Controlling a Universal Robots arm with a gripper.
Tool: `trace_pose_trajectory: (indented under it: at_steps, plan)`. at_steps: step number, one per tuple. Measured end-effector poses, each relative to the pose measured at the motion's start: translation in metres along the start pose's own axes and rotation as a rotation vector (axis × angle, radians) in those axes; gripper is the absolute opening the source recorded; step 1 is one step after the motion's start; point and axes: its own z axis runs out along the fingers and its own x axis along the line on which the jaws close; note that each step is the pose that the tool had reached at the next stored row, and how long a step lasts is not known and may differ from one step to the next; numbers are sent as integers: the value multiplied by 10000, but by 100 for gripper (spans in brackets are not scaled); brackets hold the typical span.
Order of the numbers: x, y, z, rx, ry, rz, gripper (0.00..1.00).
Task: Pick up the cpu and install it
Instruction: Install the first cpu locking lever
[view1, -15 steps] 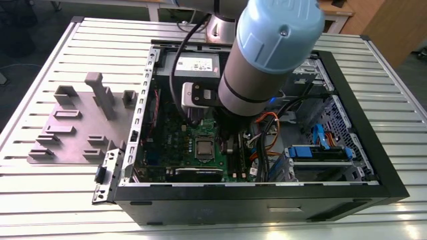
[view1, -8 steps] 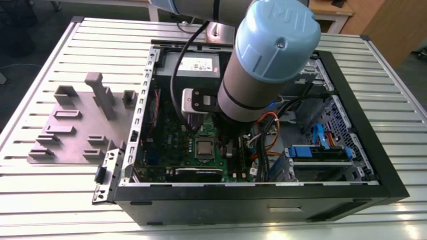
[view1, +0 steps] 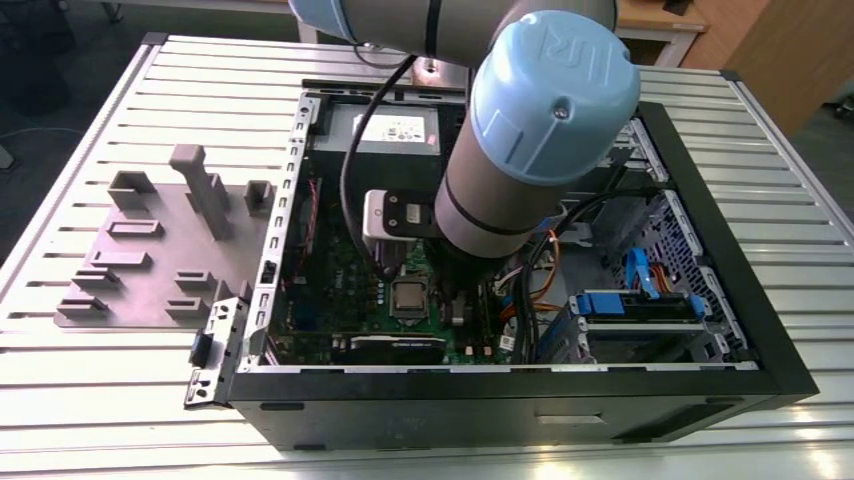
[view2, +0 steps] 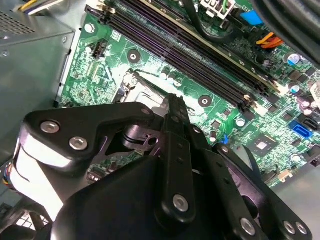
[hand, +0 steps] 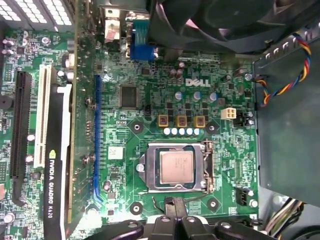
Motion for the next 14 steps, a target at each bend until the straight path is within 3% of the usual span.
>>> trace_pose_trajectory:
  at_steps: [2, 5, 8, 14]
  plan:
    - [1, -1, 4, -2, 58, -13, 11]
    - [3, -3, 13, 0, 219, -14, 11]
    - [2, -3, 25, 1, 262, -12, 11]
    - [-25, -5, 58, 6, 418, 0, 11]
